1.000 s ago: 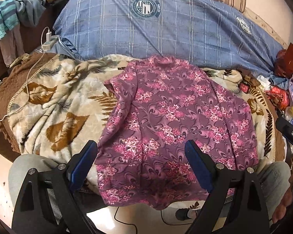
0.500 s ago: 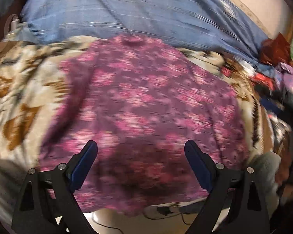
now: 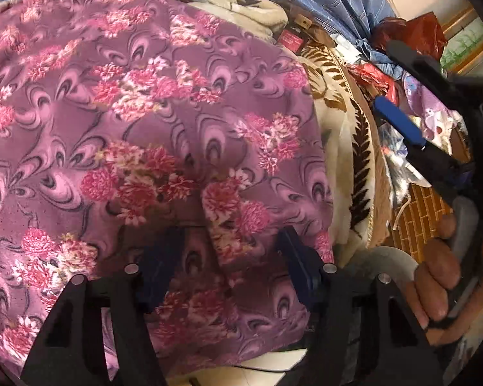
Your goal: Fold small clothes
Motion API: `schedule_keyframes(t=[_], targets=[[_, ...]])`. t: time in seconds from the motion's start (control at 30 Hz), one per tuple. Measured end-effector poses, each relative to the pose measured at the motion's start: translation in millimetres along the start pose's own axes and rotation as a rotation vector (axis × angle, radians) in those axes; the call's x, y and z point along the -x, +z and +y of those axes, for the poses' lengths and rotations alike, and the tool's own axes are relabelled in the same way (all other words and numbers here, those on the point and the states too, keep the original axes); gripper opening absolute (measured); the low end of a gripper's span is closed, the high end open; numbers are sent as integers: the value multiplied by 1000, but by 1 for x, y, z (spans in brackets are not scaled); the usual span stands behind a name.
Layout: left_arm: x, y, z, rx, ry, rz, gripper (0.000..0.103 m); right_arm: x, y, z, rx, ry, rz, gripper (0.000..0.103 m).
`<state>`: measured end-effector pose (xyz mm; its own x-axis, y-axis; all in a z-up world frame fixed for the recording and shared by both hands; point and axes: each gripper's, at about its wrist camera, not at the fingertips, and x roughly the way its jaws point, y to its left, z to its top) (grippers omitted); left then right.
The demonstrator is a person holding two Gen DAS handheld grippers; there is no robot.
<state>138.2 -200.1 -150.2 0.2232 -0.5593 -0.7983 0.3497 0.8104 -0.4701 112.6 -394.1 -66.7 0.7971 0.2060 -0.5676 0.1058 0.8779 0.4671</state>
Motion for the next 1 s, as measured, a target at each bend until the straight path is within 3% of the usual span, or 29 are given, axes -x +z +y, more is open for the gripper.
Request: schedule_keyframes(t=[0.03,0.07,0.13,0.17,0.23,0.27,0.37,0.47,0.6,0.67,0.7,0.73,0.87,1.0], targets=[[2,-2,-3,-11,-7,-7,46,-1,0,1,9,5,5,68],[4,-4,-2,-4,-18,-6,22,-3,-1,4,19,17,17,68],[8,-7,5,37,-43,-8,13,-9,0,11,43,49,57,68],[10,-6,9,37,-57,-9,0,-13,3,16,58,58,83,68],[19,-5,15,48,-85,-18,0,-29,15,36,136,63,191,70],[25,-5,19,52,-109,-24,0,-47,22,51,205,43,290,70],[46,-3,20,13,-99,-69,0,-98,40,80,315,4,399,70],[58,1,17,0,-122,-86,0,-150,45,86,297,-2,481,66],[72,3,20,-42,-103,-96,0,-194,18,83,272,-33,542,52],[74,4,25,-62,-100,-96,0,-199,5,87,367,-135,539,26],[75,6,27,-71,-101,-99,0,-199,8,87,374,-133,528,11],[78,8,30,-70,-101,-100,0,-197,11,86,358,-119,521,4],[130,18,50,-15,-123,-175,0,-167,43,94,303,-11,474,4],[164,22,88,13,-32,-199,0,-173,61,130,285,124,525,4]])
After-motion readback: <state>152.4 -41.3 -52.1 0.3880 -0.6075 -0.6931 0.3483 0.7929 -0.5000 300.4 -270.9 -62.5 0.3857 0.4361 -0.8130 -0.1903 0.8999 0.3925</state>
